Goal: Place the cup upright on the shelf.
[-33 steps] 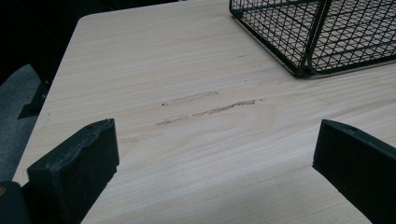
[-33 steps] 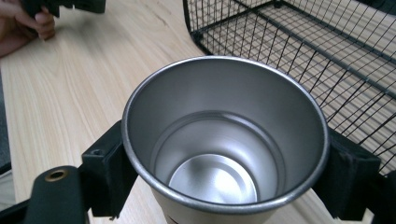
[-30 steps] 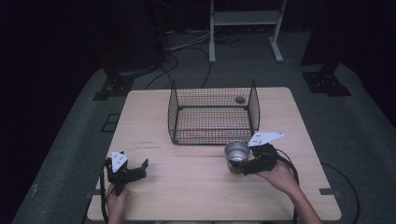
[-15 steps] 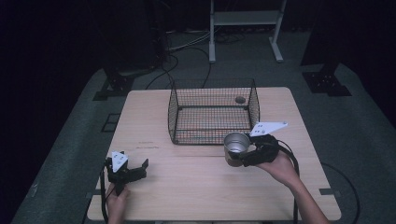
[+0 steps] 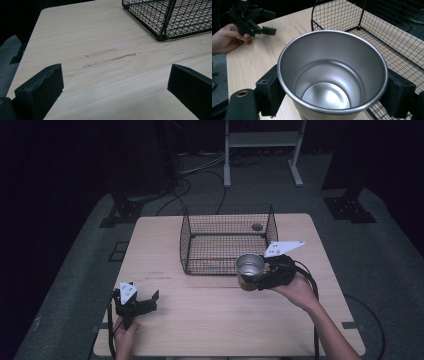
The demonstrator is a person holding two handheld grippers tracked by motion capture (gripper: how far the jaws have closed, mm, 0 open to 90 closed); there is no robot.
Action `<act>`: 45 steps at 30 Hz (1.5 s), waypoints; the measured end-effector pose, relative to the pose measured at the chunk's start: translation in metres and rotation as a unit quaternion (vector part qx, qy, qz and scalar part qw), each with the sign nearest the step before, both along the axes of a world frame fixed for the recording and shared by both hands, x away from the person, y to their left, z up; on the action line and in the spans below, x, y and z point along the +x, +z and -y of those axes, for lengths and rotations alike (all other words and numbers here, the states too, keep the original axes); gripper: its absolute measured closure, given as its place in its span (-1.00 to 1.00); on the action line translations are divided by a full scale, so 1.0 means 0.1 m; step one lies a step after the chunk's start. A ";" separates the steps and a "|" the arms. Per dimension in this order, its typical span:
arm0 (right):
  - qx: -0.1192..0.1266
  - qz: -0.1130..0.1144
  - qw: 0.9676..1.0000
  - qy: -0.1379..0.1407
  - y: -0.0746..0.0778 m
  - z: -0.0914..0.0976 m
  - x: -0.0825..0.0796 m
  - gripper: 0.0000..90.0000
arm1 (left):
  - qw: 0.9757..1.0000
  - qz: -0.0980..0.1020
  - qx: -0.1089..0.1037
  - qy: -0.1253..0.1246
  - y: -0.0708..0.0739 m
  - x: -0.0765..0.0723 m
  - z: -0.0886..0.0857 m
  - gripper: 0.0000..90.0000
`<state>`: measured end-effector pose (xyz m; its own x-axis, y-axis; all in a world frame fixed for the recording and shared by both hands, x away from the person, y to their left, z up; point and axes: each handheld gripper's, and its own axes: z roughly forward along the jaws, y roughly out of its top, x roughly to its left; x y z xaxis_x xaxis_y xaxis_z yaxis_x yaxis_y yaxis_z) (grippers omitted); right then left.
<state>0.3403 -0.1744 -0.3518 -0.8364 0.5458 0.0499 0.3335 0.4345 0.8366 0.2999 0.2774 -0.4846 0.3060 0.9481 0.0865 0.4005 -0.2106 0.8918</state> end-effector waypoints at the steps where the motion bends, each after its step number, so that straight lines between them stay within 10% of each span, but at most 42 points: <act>1: 0.000 0.000 1.000 0.000 0.01 0.00 0.01 -0.60 | 1.000 0.001 0.000 0.000 0.00 0.00 0.00 -1.00; 45: -0.015 -0.008 1.000 -0.019 0.34 -0.41 0.77 -0.60 | 1.000 0.006 -0.006 0.001 0.00 0.00 -0.01 -1.00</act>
